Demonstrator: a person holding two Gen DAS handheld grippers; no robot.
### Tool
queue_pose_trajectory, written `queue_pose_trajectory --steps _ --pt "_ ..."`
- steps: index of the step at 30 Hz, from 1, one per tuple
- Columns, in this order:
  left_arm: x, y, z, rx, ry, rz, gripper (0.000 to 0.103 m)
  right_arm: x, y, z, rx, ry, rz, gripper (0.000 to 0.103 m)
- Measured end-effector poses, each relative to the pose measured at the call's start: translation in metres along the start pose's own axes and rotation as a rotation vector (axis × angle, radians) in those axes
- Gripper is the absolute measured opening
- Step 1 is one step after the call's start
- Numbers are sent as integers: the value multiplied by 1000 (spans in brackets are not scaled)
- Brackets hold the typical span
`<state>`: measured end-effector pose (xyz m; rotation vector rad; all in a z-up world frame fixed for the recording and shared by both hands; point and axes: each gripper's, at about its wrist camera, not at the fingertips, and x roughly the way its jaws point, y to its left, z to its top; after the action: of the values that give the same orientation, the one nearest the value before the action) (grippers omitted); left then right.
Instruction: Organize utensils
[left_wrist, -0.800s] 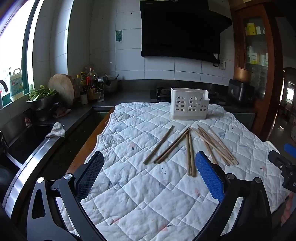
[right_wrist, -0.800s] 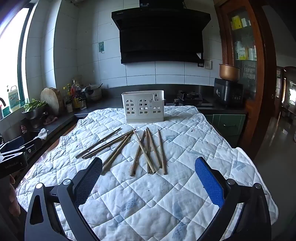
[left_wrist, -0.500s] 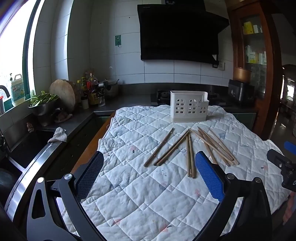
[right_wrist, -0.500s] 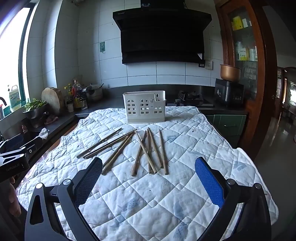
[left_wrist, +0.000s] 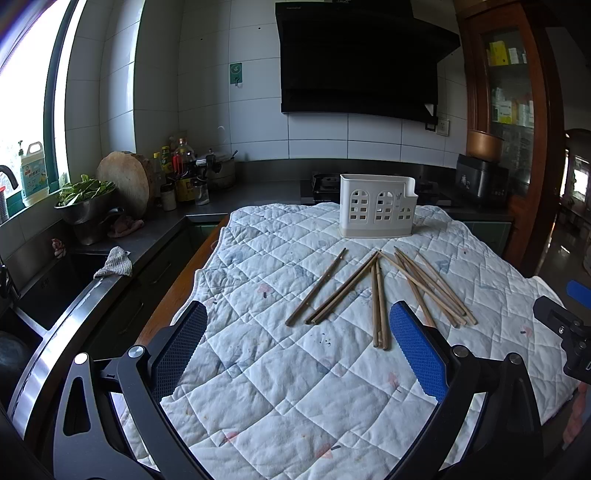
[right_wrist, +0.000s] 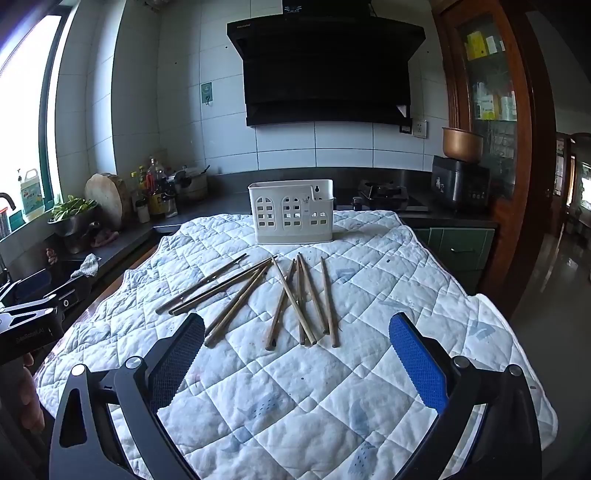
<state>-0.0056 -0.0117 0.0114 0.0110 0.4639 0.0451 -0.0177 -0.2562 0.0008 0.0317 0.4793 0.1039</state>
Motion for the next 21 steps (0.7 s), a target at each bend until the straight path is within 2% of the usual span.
queue_pose_trajectory --steps 21 --pt "3 1 -6 4 2 2 98 0 1 1 -4 2 7 97"
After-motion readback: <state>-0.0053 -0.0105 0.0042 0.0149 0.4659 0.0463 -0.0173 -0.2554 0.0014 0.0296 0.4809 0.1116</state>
